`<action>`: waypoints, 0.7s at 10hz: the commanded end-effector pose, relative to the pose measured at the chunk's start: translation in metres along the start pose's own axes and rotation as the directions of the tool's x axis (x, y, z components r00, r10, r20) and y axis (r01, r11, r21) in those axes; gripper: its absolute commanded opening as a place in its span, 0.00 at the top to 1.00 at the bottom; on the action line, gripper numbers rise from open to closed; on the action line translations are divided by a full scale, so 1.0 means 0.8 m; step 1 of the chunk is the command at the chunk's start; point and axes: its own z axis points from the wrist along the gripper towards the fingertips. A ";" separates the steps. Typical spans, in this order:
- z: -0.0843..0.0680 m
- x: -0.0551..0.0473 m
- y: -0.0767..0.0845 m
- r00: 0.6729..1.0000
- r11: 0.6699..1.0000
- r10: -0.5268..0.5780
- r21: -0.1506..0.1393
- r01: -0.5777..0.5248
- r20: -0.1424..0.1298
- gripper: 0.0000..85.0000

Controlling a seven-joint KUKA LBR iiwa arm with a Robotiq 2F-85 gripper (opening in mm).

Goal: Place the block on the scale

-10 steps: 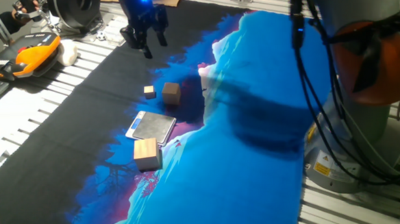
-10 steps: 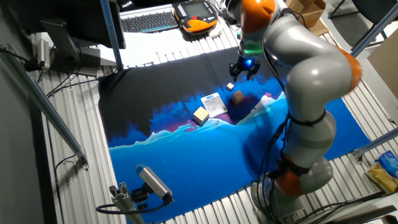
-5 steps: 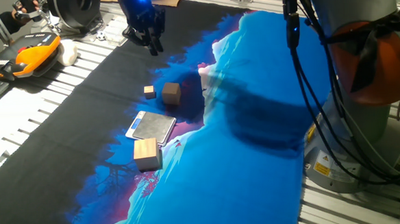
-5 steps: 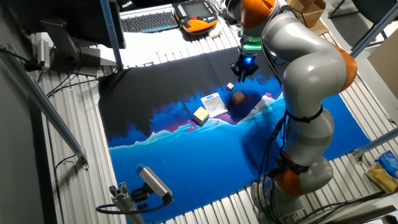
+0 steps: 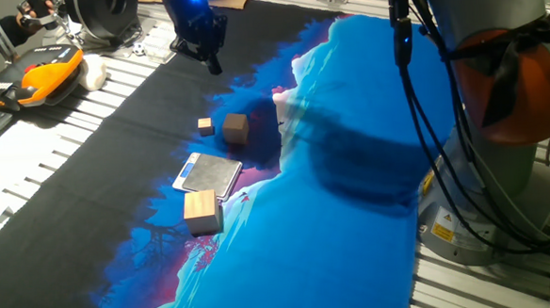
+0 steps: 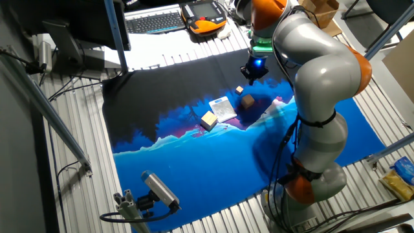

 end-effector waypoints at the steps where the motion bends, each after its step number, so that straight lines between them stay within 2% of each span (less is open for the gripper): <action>1: 0.000 0.000 0.000 1.000 1.000 -0.008 0.001 0.008 -0.003 1.00; 3: 0.000 0.000 0.000 0.999 0.999 -0.049 0.006 0.049 -0.007 1.00; 7: 0.000 0.000 0.000 0.998 0.998 -0.056 0.007 0.056 -0.006 1.00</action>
